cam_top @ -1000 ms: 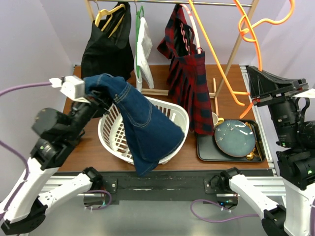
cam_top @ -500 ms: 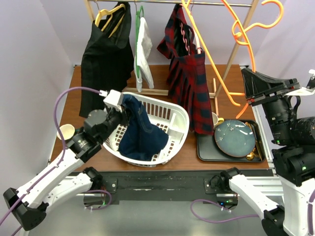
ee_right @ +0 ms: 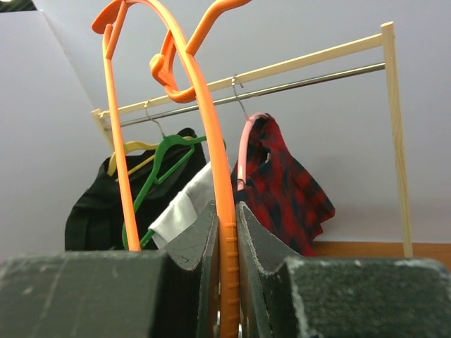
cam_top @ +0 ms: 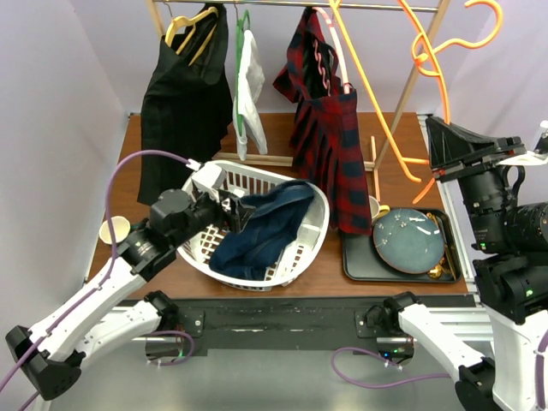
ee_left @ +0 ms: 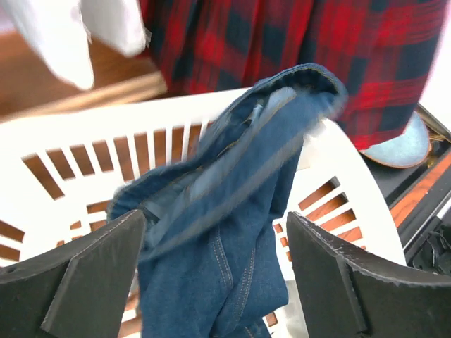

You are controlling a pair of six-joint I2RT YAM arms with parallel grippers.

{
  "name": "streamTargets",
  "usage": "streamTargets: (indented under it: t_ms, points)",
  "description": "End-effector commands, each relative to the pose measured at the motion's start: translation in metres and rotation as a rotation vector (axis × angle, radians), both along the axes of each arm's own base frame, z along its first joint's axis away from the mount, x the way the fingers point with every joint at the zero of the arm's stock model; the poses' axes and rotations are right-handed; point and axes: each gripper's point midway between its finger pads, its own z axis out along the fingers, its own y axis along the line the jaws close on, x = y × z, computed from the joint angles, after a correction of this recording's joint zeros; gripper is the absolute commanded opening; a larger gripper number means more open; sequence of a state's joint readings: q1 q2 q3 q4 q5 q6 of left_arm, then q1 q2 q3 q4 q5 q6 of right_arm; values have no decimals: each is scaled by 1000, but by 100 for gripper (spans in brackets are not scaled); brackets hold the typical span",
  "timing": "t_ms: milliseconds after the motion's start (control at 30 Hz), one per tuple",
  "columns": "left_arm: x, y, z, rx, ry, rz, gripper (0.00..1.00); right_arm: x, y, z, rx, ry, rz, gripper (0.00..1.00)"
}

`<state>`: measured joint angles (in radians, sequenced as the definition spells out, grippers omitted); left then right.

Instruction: Remove the skirt from the hanger

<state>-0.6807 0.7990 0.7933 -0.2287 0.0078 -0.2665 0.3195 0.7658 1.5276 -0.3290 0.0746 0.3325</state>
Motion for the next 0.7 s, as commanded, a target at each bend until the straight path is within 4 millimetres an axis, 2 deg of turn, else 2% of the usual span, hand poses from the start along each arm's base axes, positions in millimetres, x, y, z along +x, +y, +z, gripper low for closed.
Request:
streamTargets:
  t_ms: [0, 67, 133, 300, 400, 467, 567, 667]
  points:
    - [-9, 8, 49, 18, -137, -43, 88, -2, -20, 17, 7, -40, -105, 0]
    - [-7, 15, 55, 22, -161, -12, 89, 1, -26, 14, 3, -25, -145, 0]
    - [-4, 19, 57, 42, -188, 6, 89, 3, -42, 13, 3, -8, -229, 0]
    - [9, 35, 48, 81, -220, 110, 89, 16, -72, -4, -72, 83, -429, 0]
    - [13, 43, 31, 81, -209, 163, 91, 13, -89, -10, -129, 117, -527, 0]
    - [12, 44, 24, 92, -198, 162, 95, 9, -102, -16, -141, 143, -602, 0]
    - [14, 48, 23, 103, -192, 187, 98, 3, -120, -31, -189, 197, -707, 0]
    - [15, 53, 25, 100, -194, 215, 100, 4, -125, -41, -247, 238, -740, 0]
